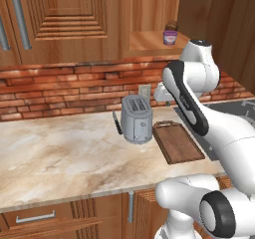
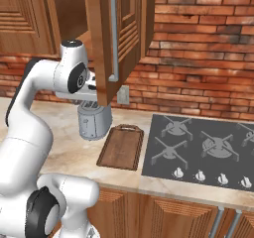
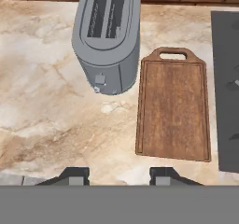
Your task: Pick the bread, place it on the cutting board, pick the jam, place it on the counter, and close the cabinet.
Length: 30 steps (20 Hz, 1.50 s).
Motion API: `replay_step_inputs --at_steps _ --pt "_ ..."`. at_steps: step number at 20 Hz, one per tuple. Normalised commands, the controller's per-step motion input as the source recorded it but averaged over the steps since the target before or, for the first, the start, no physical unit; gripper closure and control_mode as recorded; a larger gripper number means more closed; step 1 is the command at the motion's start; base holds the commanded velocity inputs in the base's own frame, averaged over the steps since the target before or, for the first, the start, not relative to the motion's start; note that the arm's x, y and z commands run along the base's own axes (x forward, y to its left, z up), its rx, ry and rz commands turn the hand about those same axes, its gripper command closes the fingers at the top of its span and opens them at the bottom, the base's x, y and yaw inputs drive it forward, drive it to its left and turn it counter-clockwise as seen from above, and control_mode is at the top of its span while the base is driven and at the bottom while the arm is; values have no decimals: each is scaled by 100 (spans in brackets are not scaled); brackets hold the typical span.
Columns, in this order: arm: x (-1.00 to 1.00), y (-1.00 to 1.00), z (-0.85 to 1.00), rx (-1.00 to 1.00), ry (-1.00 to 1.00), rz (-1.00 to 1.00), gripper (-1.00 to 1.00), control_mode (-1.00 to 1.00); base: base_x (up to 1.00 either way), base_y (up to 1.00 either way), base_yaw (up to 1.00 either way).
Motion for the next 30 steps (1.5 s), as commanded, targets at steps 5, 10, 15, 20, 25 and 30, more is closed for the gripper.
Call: replay_step_inputs --at_steps 5,10,15,20,25,30 --pt "0 0 -1 0 -6 0 -100 -100 0 0 0" --pt "-1 0 0 0 -12 0 -100 -100 0 0 0" --pt "-13 0 2 0 -21 0 -100 -100 0 0 0" --pt "-14 0 10 0 -18 0 -100 -100 0 0 0" --pt "-21 0 29 0 -22 0 -100 -100 0 0 0" --pt "-5 0 44 0 -4 0 -100 -100 0 0 0"
